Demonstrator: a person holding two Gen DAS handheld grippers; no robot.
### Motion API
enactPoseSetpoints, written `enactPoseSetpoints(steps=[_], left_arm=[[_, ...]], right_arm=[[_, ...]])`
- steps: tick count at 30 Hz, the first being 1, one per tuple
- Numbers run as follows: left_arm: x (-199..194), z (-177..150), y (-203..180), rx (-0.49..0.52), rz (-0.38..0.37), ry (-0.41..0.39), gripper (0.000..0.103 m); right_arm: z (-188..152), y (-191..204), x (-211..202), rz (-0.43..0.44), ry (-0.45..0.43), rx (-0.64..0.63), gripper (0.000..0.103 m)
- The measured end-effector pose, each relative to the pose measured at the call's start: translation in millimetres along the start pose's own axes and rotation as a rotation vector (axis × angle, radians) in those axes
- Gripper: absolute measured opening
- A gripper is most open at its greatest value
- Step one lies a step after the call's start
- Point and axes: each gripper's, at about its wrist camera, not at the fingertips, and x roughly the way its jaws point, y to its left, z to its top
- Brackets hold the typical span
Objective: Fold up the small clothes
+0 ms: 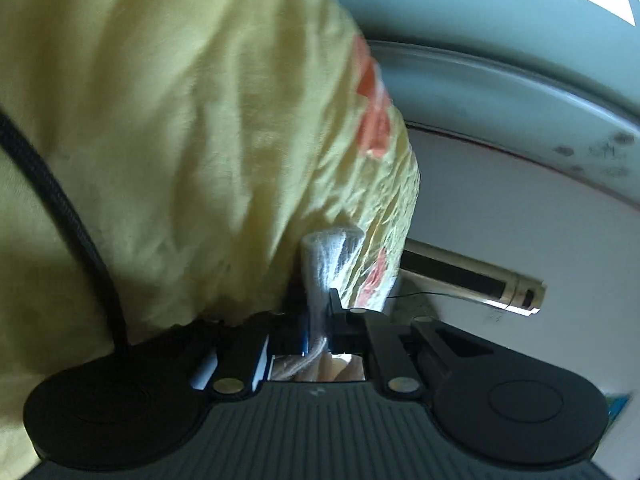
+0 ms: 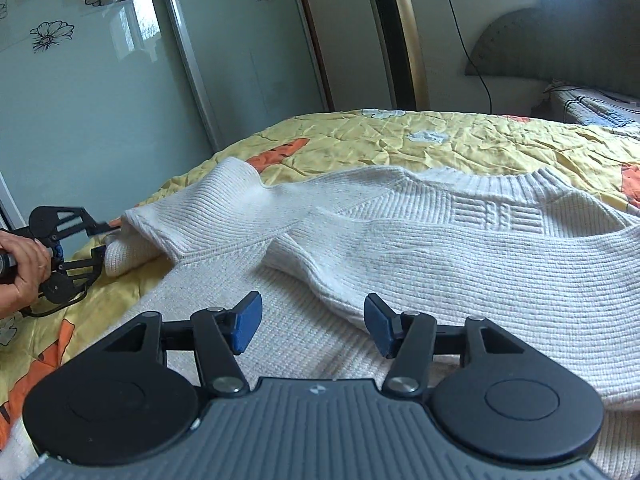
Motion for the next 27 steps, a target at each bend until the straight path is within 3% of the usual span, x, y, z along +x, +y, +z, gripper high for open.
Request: enactPoseSetpoints(steps=[6, 14, 19, 23, 27], left_arm=[[-6, -4, -59, 0.27, 0.086, -0.073, 0.007], [-3, -17, -177, 0.755, 0.183, -0.323, 0.007], [-11, -50, -218, 0.996, 0.192, -0.452, 0.007], [-18, -81, -234, 1.077, 0.152, -0.495, 0.007], [-6, -114, -232, 1.14, 0.091, -0.448, 0.007]], right_arm=[[1, -5, -10, -0.028, -0.032, -0.029, 0.063], [-8, -27, -31, -0.072, -0.05, -0.021, 0.068], [-17, -46, -39, -0.104, -0.044, 0.024, 0.068], [-24, -56, -42, -0.119, -0.039, 0.039, 0.068], [-26, -62, -45, -0.128, -0.046, 0.04, 0.069]])
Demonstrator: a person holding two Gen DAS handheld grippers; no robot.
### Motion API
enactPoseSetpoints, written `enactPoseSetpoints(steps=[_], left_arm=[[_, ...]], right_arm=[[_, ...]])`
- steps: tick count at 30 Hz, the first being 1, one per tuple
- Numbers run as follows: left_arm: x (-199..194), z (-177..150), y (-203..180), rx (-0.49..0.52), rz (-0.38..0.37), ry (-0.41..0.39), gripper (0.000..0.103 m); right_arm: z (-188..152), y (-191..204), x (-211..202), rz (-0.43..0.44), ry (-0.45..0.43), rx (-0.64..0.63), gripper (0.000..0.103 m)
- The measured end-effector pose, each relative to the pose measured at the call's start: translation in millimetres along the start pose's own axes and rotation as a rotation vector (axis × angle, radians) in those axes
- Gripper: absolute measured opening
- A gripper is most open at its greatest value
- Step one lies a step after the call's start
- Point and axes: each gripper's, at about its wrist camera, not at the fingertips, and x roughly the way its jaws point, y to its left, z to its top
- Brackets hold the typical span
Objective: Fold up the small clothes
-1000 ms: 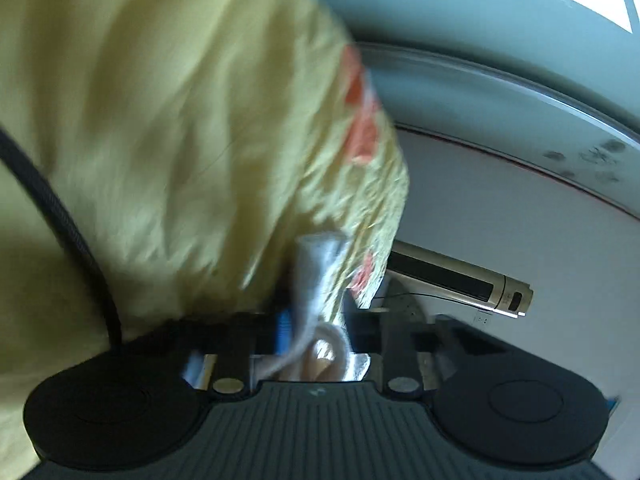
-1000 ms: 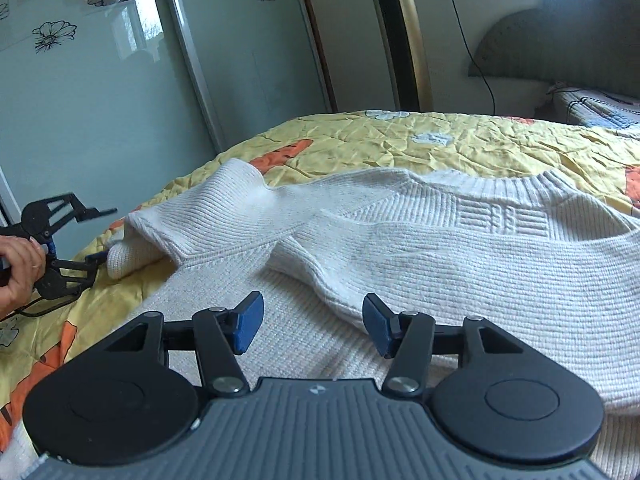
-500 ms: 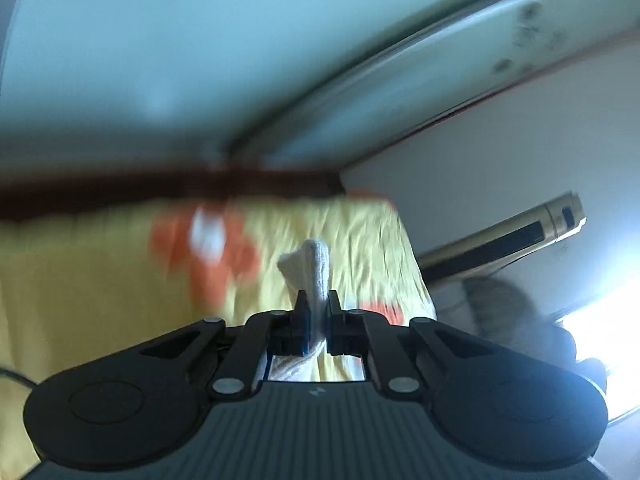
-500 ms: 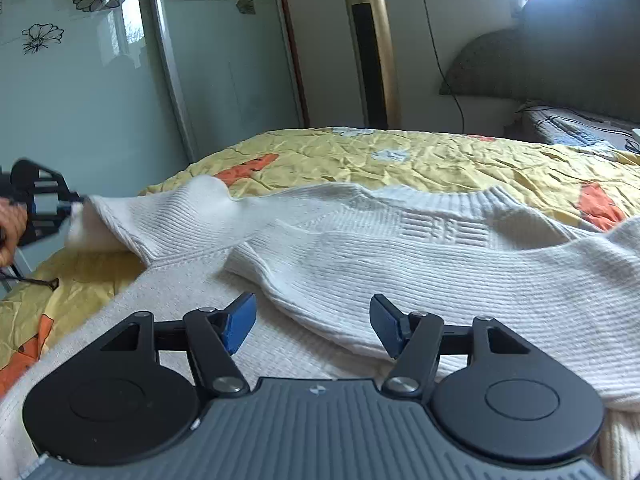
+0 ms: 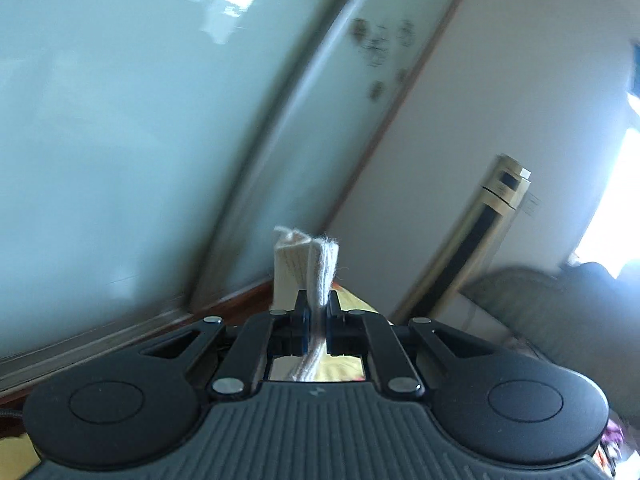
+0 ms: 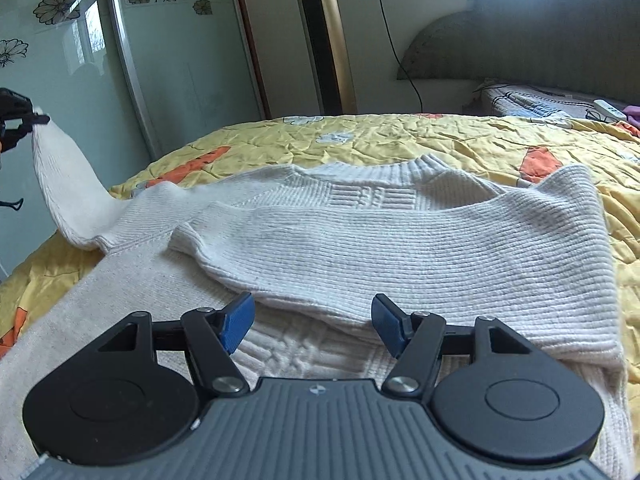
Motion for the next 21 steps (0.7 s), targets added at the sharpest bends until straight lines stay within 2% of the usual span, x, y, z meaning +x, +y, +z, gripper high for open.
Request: enactPoseSetpoints(steps=[3, 7, 9, 12, 13, 15, 21], left_arm=[[-23, -18, -26, 0.032, -0.088, 0.029, 0.007], [-34, -48, -62, 0.068, -0.201, 0.096, 0.007], [-36, -62, -81, 0.093, -0.228, 0.117, 0.007], [-38, -95, -108, 0.136, -0.294, 0.175, 0.007], [-38, -107, -115, 0.142, -0.308, 0.197, 0.007], [-40, -127, -127, 0.142, -0.325, 0.248, 0.007], [-30, -173, -137, 0.092, -0.312, 0.371, 0.007]], right_arm=[[1, -3, 0, -0.005, -0.007, 0.004, 0.069], [7, -6, 1, 0.001, -0.033, -0.001, 0.069], [10, -7, 6, -0.004, -0.038, -0.017, 0.076], [12, -14, 23, -0.055, 0.035, 0.013, 0.078], [12, -17, 28, -0.062, 0.058, 0.03, 0.078], [9, -17, 28, -0.056, 0.047, 0.033, 0.079], [7, -19, 23, -0.036, 0.036, 0.042, 0.079]])
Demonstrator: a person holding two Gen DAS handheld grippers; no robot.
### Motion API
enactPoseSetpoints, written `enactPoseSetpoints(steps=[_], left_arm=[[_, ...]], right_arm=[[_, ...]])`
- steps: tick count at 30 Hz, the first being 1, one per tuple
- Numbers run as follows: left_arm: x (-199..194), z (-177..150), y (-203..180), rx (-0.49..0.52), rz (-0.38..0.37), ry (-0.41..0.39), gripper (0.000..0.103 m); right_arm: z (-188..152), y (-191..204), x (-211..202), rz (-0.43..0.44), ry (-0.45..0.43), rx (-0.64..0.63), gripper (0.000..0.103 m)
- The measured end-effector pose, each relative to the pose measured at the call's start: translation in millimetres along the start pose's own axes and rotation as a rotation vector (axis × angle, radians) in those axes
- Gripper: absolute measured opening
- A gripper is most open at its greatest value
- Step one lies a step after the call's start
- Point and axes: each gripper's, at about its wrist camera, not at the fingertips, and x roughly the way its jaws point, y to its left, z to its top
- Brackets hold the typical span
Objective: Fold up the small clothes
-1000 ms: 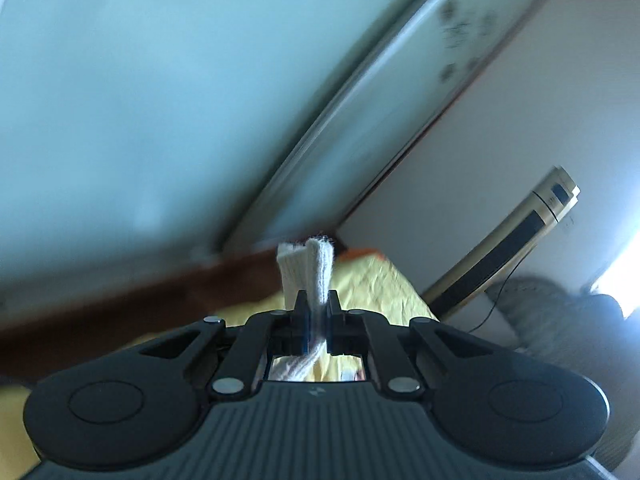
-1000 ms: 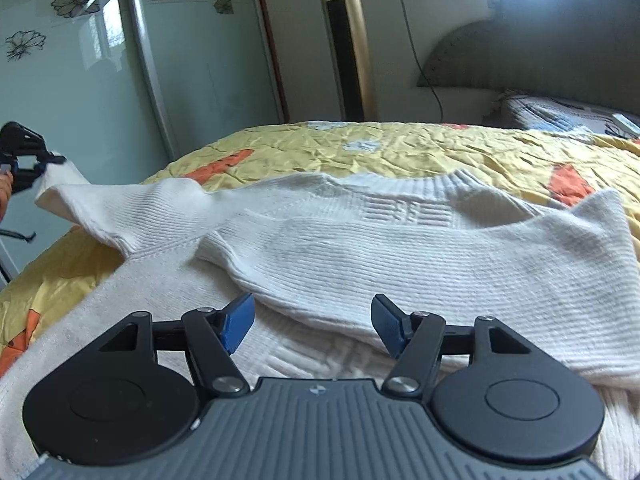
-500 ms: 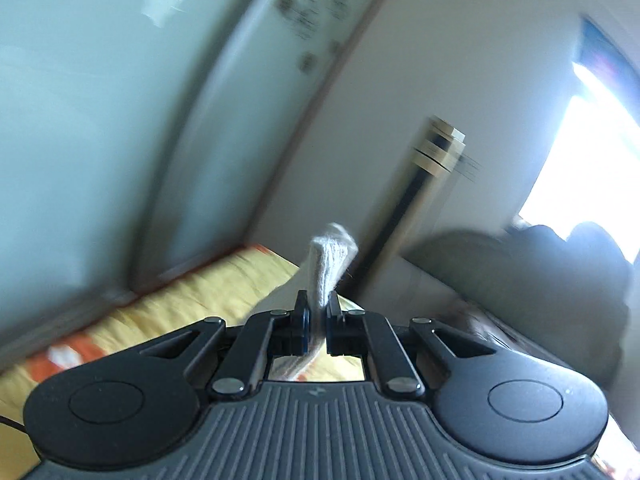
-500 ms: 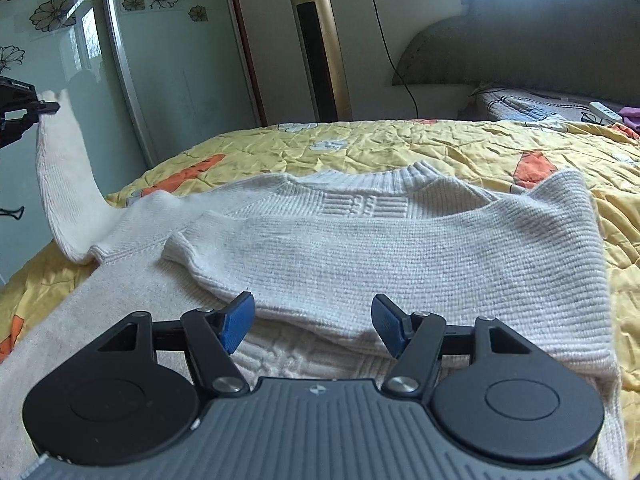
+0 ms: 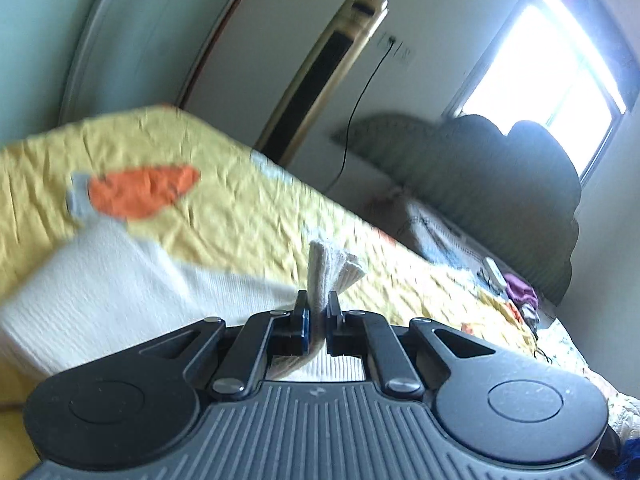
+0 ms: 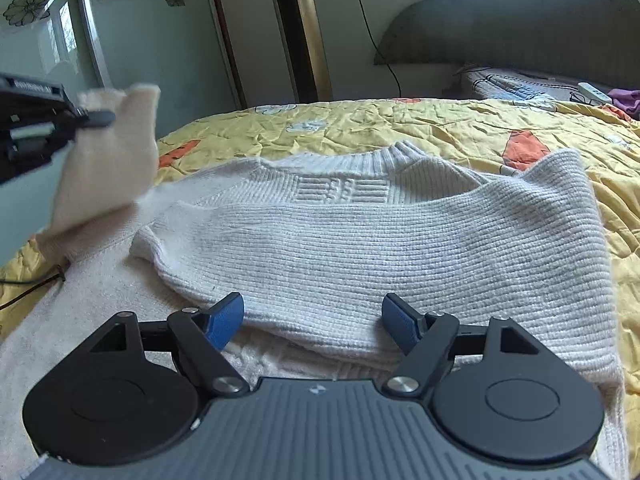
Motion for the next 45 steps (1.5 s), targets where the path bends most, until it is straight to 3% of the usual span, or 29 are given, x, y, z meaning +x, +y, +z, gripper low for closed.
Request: enactPoseSetpoints(steps=[3, 6, 9, 12, 13, 14, 16, 21, 24, 26, 28, 29, 32, 38, 45], left_arm=[[12, -17, -9, 0.025, -0.013, 0.048, 0.007], [34, -30, -10, 0.036, -0.024, 0.152, 0.009], [50, -44, -5, 0.035, -0.014, 0.237, 0.019], [42, -52, -4, 0.06, -0.022, 0.241, 0.039], [35, -52, -5, 0.077, -0.028, 0.226, 0.052], [26, -53, -7, 0.094, -0.023, 0.207, 0.072], [5, -53, -8, 0.131, 0.031, 0.142, 0.09], [-32, -53, 2, 0.178, 0.081, 0.089, 0.09], [-37, -56, 10, 0.211, 0.157, 0.099, 0.09], [-39, -57, 14, 0.225, 0.186, 0.097, 0.09], [-39, -57, 15, 0.249, 0.208, 0.098, 0.09], [-40, -58, 15, 0.264, 0.226, 0.092, 0.09], [-43, -59, 14, 0.307, 0.265, 0.078, 0.09], [-46, -55, 22, 0.315, 0.283, 0.078, 0.09], [-43, -52, 33, 0.253, 0.281, 0.1, 0.09]], right_arm=[[1, -5, -2, 0.014, -0.011, 0.031, 0.079], [3, -9, -4, 0.042, -0.019, 0.055, 0.079], [8, -11, -2, 0.08, -0.018, 0.076, 0.079], [18, -13, 1, 0.134, -0.02, 0.113, 0.079], [22, -14, 2, 0.158, -0.024, 0.13, 0.079], [27, -15, 5, 0.182, -0.025, 0.149, 0.079], [35, -16, 16, 0.243, -0.008, 0.201, 0.08], [44, -15, 63, 0.467, 0.103, 0.412, 0.078], [46, -5, 87, 0.499, 0.14, 0.473, 0.066], [50, 5, 96, 0.502, 0.145, 0.467, 0.065], [55, 15, 104, 0.514, 0.158, 0.47, 0.052], [56, 21, 109, 0.518, 0.176, 0.471, 0.04], [57, 29, 117, 0.461, 0.196, 0.457, 0.01], [70, 29, 80, 0.34, 0.037, 0.296, 0.009], [78, -7, 33, 0.146, -0.073, 0.155, 0.009]])
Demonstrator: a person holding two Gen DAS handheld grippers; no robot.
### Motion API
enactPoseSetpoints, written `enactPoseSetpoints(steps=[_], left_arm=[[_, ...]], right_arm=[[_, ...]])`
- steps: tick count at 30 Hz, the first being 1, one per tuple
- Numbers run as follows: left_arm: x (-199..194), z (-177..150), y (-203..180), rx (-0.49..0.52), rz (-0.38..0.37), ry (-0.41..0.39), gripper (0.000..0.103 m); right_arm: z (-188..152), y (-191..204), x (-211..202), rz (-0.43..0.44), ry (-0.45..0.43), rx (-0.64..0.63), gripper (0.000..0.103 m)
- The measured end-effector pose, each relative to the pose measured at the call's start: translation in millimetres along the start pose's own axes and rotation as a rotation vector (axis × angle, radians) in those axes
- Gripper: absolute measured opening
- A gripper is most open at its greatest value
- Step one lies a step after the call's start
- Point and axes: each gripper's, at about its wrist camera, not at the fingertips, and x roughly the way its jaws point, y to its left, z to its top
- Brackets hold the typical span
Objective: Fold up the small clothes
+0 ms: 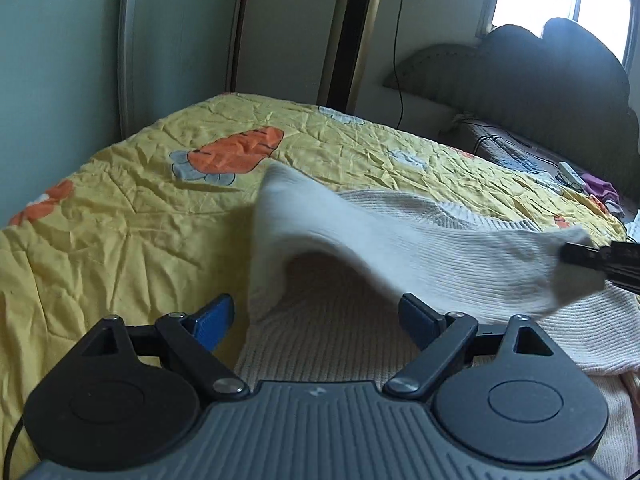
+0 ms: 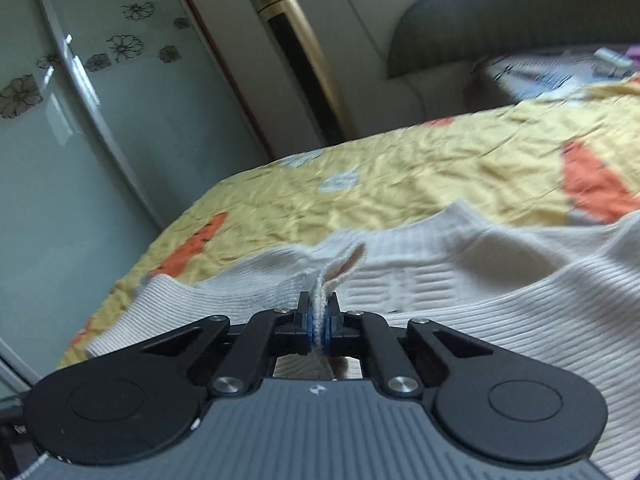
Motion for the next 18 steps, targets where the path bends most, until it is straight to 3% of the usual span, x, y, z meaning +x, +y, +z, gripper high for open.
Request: enactPoseSetpoints(steps=[8, 18], left_arm=[[8, 1, 4, -0.006, 0.022, 0.03, 0.09], [21, 0, 1, 0.019, 0.043, 0.073, 0.09]], right_arm=[[-1, -49, -20, -0.136, -0.013, 0.008, 0.009], [-14, -67, -37, -0.123, -0.01, 0.09, 0.009]])
